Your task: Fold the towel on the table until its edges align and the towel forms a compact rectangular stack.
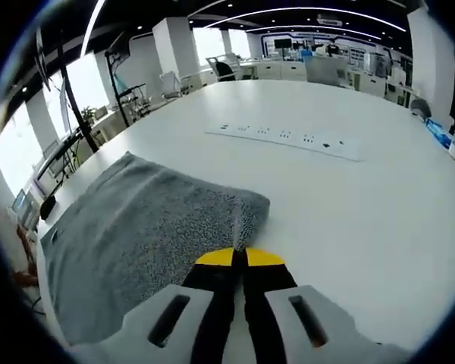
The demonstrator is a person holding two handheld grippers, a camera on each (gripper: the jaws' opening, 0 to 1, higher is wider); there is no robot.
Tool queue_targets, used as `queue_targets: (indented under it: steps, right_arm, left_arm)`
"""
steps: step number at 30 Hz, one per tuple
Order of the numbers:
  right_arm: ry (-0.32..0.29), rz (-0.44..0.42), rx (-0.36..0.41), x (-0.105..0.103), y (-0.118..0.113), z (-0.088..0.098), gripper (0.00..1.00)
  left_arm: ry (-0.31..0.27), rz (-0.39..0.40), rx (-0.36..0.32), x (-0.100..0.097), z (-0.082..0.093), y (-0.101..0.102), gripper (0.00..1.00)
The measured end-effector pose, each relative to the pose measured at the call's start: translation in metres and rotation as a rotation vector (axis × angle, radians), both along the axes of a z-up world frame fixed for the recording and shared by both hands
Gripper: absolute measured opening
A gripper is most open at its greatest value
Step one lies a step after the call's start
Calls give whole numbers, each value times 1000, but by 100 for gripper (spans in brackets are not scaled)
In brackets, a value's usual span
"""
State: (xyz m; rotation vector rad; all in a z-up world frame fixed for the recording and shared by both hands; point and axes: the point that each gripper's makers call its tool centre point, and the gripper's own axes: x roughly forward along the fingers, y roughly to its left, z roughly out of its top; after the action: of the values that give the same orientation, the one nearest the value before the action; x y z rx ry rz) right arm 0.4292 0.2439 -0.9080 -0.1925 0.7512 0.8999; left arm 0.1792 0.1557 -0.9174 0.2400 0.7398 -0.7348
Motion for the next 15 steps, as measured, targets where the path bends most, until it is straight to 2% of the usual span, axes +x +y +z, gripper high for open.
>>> queue_targets:
  steps: [15]
  right_arm:
    - [-22, -28, -14, 13, -39, 13, 0]
  left_arm:
    - [-66, -34, -66, 12, 30, -37, 3]
